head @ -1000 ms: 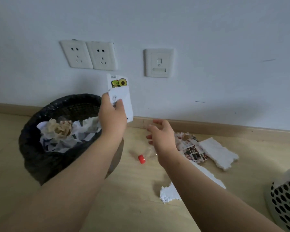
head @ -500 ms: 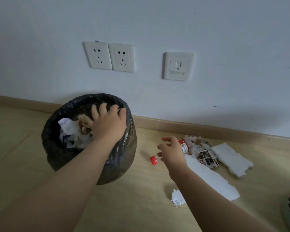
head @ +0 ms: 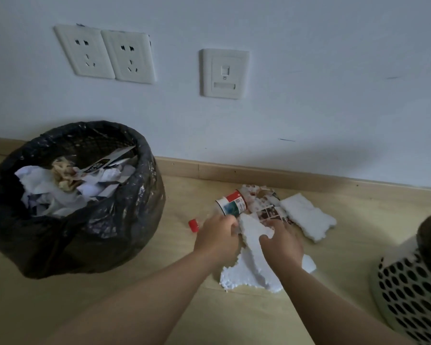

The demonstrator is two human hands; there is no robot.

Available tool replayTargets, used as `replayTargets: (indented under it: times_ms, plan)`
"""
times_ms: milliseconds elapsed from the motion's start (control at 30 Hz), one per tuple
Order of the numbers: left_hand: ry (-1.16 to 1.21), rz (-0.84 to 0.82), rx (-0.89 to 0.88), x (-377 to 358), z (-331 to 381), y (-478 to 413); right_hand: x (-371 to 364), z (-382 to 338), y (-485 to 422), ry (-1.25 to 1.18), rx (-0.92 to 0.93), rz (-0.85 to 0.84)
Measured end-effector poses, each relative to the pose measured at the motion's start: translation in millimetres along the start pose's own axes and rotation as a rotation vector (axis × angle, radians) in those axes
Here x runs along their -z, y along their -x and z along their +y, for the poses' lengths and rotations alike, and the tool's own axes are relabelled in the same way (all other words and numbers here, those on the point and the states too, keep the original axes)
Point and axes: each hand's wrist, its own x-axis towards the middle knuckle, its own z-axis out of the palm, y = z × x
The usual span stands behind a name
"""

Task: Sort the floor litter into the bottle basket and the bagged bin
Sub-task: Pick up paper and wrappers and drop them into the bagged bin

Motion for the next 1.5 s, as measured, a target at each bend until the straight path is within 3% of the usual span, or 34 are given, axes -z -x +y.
replayTargets:
  times_ms: [167,367,667,767,967,1100,1300,1500]
  plan:
    - [-0.102,-0.375,0.116,-55,-5,5,6,49,-7,0.33,-0.058,-0.171]
    - [-0.108,-0.395,0.15,-69,4,2,9,86,-11,0.231,-0.069,-0.23]
    - [0.556,-0.45,0.481,-54,7,-9,11,97,-16,-0.473,-0.238,-0.266]
    - [0.772,-0.453,0.53,-32,11,-10,23,77,-15,-0.726,-0.209,-0.244]
    - [1.186,-0.367,0.439,27,7,-20,48,4,-18,-0.92,-0.014,-0.159]
    - [1.09,-0.315,0.322,70,-5,-14,44,-41,-13,-1.006,-0.001,-0.158]
    - [0.84,0.01,0.236,139,-21,14,36,-109,6,-1.107,0.129,-0.228]
    - [0.994,0.263,0.302,209,-77,37,15,-187,35,-1.166,0.302,-0.332]
